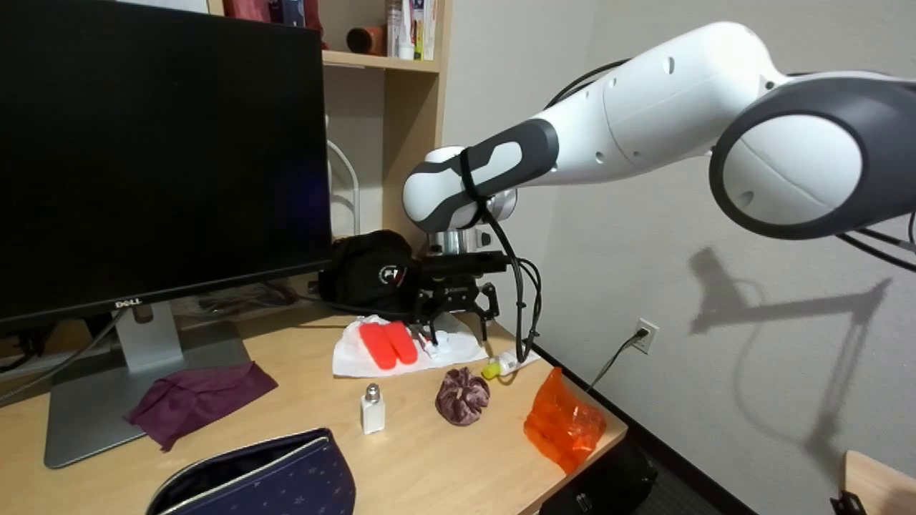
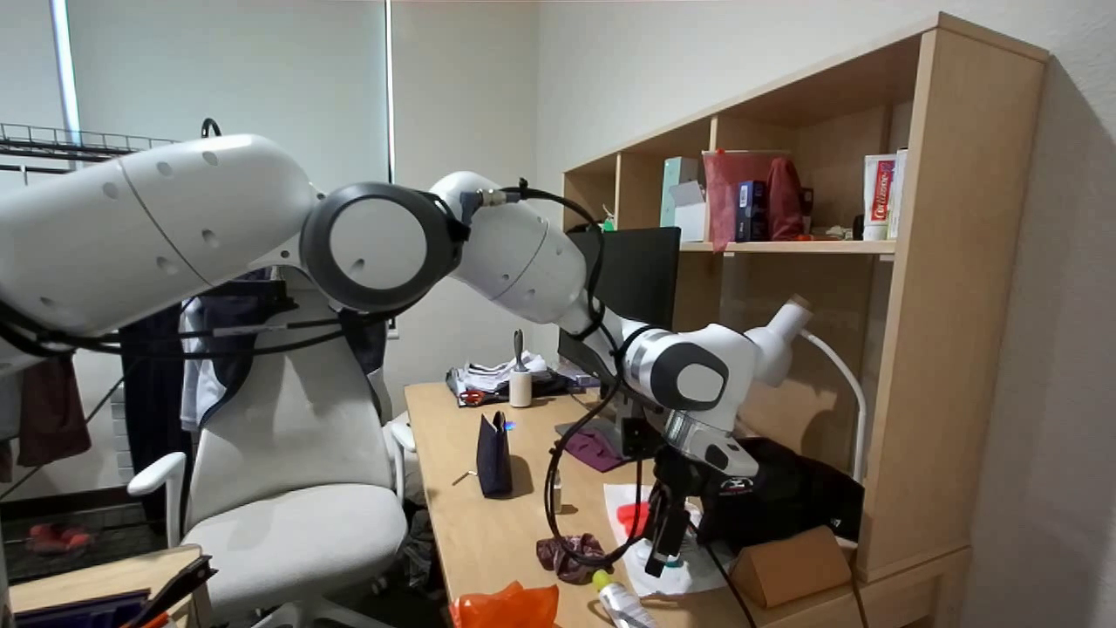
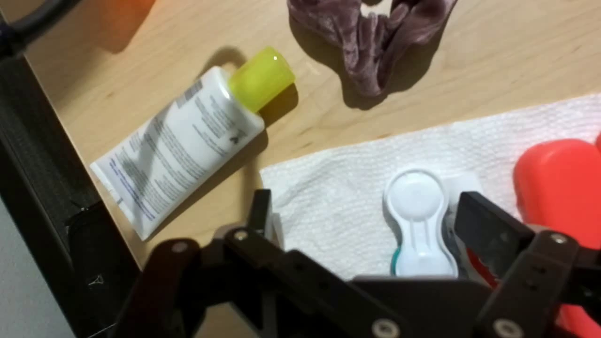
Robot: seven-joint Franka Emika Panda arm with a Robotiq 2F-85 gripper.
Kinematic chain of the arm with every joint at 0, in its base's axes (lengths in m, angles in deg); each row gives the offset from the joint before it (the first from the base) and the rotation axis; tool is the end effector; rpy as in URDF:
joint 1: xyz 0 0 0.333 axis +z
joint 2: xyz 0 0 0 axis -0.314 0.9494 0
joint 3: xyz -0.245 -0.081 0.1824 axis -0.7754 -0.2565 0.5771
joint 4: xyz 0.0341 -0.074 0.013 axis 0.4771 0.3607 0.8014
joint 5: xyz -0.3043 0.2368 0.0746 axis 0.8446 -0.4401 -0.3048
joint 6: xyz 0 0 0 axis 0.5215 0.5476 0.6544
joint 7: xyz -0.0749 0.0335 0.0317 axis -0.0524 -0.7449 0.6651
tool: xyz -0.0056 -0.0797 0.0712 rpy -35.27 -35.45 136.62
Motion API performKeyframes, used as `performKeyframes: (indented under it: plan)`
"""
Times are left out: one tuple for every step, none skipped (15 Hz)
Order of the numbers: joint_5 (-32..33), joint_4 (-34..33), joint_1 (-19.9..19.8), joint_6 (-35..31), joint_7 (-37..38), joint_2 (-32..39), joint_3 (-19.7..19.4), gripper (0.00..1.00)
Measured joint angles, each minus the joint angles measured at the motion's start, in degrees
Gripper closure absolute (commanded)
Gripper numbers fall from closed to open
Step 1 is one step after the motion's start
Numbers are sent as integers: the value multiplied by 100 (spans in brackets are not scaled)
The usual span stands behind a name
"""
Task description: Move the contact lens holder closer to the edge of the table
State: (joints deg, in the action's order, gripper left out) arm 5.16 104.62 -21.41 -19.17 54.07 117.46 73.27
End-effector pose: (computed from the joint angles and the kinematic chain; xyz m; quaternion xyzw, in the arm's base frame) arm 0.7310 -0.0777 0.1356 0.9214 -0.3536 -0.1612 0.0101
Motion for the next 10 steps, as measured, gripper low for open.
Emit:
performKeyframes:
  plan:
    - [0, 0, -23, 0, 13, 0, -5, 0]
    - [0, 0, -46, 0, 16, 0, -8, 0]
    - [0, 0, -61, 0, 17, 0, -13, 0]
    - [0, 0, -66, 0, 20, 2, -23, 0]
    - [0, 0, -66, -1, 21, 4, -31, 0]
    - [0, 0, -66, 0, 22, 4, -33, 0]
    - [0, 0, -66, -1, 25, 4, -33, 0]
    - [0, 0, -66, -1, 28, 4, -34, 0]
    - [0, -1, -66, -1, 30, 4, -34, 0]
    - [0, -6, -64, -1, 30, 8, -34, 0]
